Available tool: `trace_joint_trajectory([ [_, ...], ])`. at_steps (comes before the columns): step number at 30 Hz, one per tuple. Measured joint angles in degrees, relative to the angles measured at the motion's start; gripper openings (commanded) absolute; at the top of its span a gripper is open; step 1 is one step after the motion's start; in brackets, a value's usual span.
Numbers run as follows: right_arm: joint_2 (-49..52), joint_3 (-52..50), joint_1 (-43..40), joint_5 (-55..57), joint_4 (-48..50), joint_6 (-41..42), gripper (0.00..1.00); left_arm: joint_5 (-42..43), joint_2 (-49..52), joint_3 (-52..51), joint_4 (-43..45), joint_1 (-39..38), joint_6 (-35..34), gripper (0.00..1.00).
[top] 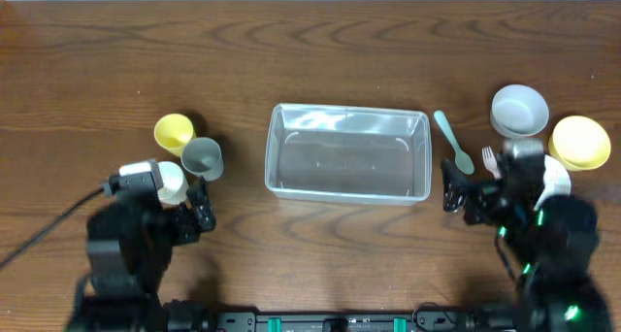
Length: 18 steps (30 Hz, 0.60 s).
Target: Pack container
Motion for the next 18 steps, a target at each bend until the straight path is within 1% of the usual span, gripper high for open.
trace_joint_trajectory([
  [4, 18.9, 19.6, 0.0, -1.2, -22.1, -5.2, 0.99, 0.0, 13.0, 10.7, -13.7, 0.0, 0.0, 0.98],
  [5, 23.3, 23.9, 0.0, -1.3, -25.9, -6.1, 0.99, 0.0, 16.2, 13.0, -17.0, 0.0, 0.0, 0.98],
  [6, 27.9, 28.0, 0.0, -1.6, -28.6, -6.7, 0.99, 0.0, 18.8, 14.9, -19.2, 0.0, 0.0, 0.98],
  [8, 35.1, 34.3, 0.0, -2.4, -30.5, -7.3, 0.99, 0.0, 23.5, 17.3, -21.6, 0.0, 0.0, 0.98],
  [9, 38.6, 37.0, 0.0, -3.7, -31.3, -7.5, 0.86, 0.0, 25.6, 17.9, -22.5, 0.0, 0.0, 0.98],
  [12, 45.3, 40.5, 0.0, -8.5, -30.6, -9.6, 0.1, 0.0, 29.5, 18.2, -24.3, 0.0, 0.0, 0.98],
  [13, 46.7, 40.8, 0.1, -9.6, -30.2, -10.0, 0.01, 0.0, 30.7, 18.2, -24.8, 0.0, 0.0, 0.98],
  [15, 49.4, 40.9, 0.8, -11.2, -29.6, -10.7, 0.01, 0.0, 32.3, 18.2, -25.4, 0.0, 0.0, 0.99],
  [17, 51.6, 40.9, 2.0, -12.2, -29.7, -11.2, 0.01, 0.0, 33.5, 18.2, -25.7, 0.0, -0.1, 0.9],
  [18, 52.6, 40.9, 2.7, -12.2, -29.7, -11.4, 0.01, 0.0, 33.8, 18.2, -25.8, 0.0, -0.3, 0.84],
])
